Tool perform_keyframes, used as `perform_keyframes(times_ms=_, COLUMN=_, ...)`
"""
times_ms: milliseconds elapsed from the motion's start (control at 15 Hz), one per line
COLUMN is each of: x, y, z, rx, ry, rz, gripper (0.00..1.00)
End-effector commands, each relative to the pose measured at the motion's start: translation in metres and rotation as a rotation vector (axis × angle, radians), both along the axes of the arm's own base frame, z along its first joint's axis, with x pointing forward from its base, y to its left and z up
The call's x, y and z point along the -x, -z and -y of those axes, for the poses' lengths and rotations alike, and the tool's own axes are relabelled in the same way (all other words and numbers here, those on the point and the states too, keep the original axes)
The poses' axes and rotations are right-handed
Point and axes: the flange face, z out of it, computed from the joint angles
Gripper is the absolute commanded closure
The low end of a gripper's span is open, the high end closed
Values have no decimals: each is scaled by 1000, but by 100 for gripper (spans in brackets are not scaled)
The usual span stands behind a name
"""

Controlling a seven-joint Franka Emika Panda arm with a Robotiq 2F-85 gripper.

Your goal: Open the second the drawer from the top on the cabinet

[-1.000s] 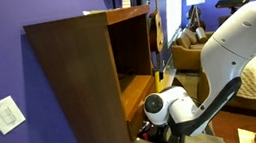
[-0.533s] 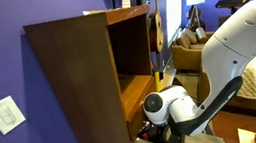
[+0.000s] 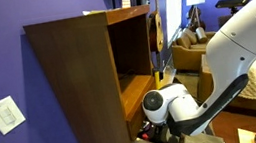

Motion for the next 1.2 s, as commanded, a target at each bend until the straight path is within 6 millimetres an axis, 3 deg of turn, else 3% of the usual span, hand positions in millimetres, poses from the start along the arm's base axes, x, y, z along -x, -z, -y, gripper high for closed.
perform_keyframes(times_ms=0, x=2, y=-13, z=-16, rx=-20, ry=16, rz=23, gripper=99)
perform_keyframes(times_ms=67, x=2, y=-16, z=-20, rx=-29, ry=20, rz=29, gripper=99)
perform_keyframes(times_ms=133, x=1, y=-18, z=-24, rx=-27, ry=29, rz=39, gripper=69)
perform_keyframes(times_ms=267, x=-1, y=-18, z=-29, rx=-38, ry=29, rz=50, gripper=62)
perform_keyframes(times_ms=800, x=-4, y=17, z=-25, rx=-55, ry=35, rz=4, gripper=1)
perform_keyframes(times_ms=1133, x=-10, y=41, z=-24, rx=-68, ry=32, rz=-1, gripper=0)
